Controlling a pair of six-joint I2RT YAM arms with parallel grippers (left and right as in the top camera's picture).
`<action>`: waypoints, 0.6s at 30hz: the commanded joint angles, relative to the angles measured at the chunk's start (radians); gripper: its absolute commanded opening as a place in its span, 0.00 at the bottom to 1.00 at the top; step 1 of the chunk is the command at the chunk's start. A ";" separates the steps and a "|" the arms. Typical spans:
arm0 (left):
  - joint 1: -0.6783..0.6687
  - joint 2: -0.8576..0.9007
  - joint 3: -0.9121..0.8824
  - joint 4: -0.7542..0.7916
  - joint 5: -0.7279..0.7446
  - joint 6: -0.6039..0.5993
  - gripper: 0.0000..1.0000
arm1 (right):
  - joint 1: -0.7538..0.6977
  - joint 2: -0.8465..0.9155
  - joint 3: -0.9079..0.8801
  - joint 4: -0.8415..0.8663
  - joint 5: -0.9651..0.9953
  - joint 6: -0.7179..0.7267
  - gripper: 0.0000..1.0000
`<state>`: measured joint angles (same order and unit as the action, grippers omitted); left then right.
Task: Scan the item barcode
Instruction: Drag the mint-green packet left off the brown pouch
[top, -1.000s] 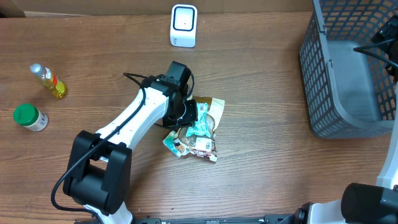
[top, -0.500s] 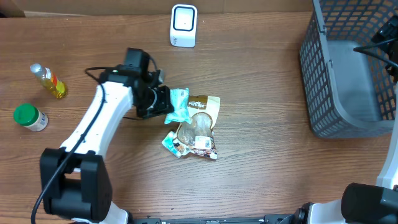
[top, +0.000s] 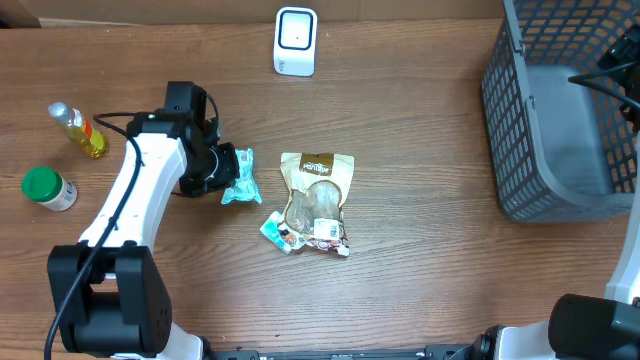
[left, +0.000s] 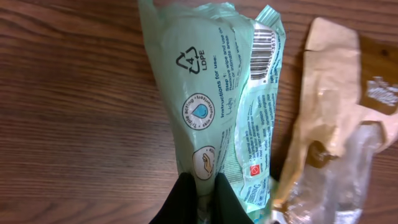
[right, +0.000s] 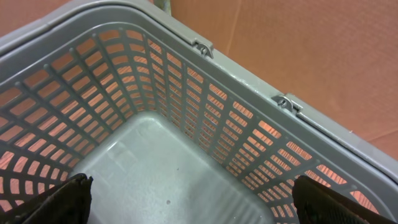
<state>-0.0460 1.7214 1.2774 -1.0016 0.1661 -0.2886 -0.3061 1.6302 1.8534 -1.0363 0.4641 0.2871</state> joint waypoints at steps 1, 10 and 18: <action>-0.007 -0.009 -0.042 0.024 -0.044 -0.008 0.04 | 0.000 -0.001 0.005 0.005 0.014 -0.004 1.00; 0.000 0.005 -0.071 0.035 -0.043 -0.007 0.55 | 0.000 -0.001 0.005 0.005 0.014 -0.004 1.00; 0.011 0.005 0.070 -0.098 -0.006 -0.007 0.25 | 0.000 -0.001 0.005 0.005 0.014 -0.004 1.00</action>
<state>-0.0429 1.7226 1.2915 -1.0786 0.1432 -0.2977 -0.3061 1.6302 1.8534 -1.0363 0.4641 0.2871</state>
